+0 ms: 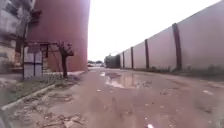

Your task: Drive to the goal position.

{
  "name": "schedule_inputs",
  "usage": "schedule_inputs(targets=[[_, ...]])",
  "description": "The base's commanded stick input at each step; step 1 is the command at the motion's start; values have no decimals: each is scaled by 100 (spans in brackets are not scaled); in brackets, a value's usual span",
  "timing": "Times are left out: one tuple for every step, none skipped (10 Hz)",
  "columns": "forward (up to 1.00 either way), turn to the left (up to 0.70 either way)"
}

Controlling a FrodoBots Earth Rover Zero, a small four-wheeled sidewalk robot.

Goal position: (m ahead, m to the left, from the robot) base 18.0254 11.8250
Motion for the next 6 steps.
schedule_inputs(targets=[[30,0],[30,0],[30,0],[30,0],[30,0],[30,20]])
